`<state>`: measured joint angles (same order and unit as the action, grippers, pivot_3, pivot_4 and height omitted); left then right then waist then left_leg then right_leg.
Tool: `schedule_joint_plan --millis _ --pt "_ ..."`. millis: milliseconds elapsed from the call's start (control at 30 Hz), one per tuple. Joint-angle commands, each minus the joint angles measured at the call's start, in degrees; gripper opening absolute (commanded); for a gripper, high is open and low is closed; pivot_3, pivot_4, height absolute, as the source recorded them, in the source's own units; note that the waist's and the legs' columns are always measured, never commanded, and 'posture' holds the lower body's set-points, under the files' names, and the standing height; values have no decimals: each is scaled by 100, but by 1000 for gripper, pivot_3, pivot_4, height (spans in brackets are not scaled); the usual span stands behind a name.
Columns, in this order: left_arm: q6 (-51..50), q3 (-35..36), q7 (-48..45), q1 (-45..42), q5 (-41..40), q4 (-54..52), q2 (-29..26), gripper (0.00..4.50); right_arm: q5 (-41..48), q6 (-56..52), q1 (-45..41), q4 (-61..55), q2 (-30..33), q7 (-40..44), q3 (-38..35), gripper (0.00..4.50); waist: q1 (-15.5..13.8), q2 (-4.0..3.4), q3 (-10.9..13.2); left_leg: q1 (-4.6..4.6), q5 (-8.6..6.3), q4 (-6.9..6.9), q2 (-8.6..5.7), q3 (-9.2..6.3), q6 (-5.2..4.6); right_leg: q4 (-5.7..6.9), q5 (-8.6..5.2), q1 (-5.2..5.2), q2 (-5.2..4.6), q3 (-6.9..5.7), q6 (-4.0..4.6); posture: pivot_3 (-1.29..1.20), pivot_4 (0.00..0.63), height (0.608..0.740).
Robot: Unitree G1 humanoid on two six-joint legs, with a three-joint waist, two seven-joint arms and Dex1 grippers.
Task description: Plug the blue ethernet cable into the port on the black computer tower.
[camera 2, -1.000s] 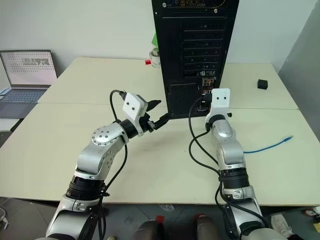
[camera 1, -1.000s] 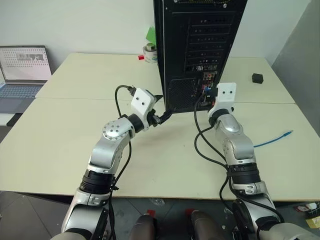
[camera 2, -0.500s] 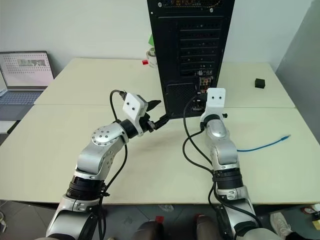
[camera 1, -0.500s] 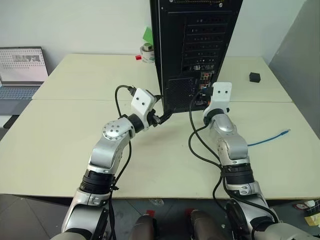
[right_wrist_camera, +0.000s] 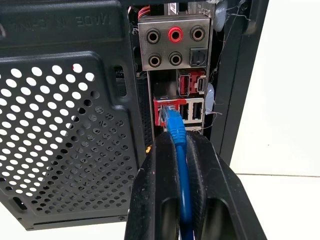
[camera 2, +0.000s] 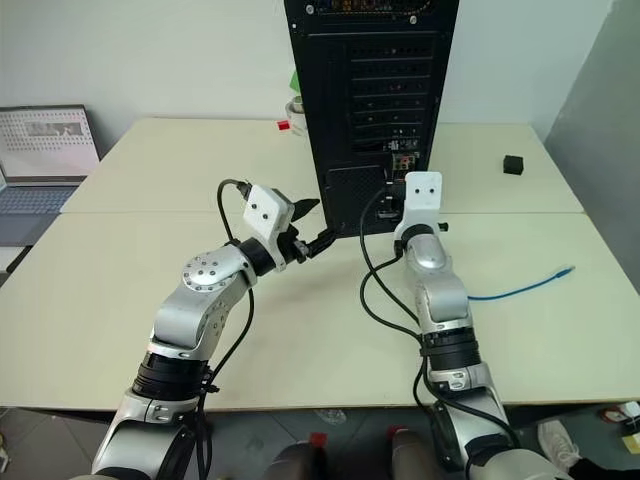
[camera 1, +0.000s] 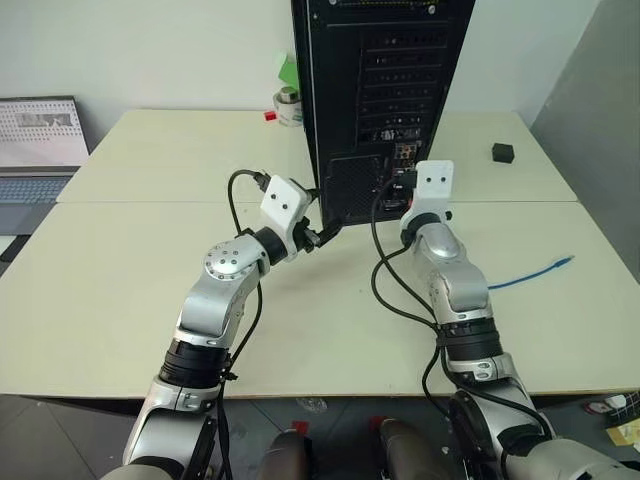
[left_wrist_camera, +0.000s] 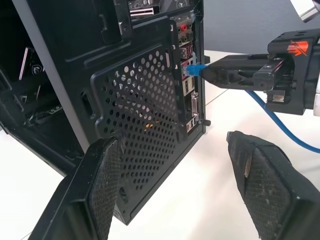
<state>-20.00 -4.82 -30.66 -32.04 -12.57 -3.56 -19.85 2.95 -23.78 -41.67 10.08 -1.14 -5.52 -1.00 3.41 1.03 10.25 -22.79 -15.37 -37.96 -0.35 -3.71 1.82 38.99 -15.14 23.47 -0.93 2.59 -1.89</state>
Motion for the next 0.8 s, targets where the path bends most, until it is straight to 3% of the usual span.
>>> schedule_joint_plan --millis 33,567,633,800 --pt "132 104 23 -44 23 -108 19 3452 -63 256 -333 -7 -106 60 121 0 9 0 0 0 0 0 1 1 0 0 0 0 0 1 0 0 150 740" --pt "173 106 39 -15 42 -109 26 3452 -4 362 -370 163 -101 375 73 0 87 -1 0 1 0 1 4 3 0 3 1 3 0 5 1 0 150 740" --pt "191 117 35 -18 51 -89 10 3497 -4 332 -296 134 -36 461 59 663 100 -1 1 1 0 3 4 2 0 3 1 4 0 5 1 0 150 740" --pt "252 129 25 -15 121 -18 -62 3497 12 132 -41 -166 261 858 114 1459 92 -1 1 -3 0 4 -1 0 0 0 1 4 0 2 1 0 150 740"
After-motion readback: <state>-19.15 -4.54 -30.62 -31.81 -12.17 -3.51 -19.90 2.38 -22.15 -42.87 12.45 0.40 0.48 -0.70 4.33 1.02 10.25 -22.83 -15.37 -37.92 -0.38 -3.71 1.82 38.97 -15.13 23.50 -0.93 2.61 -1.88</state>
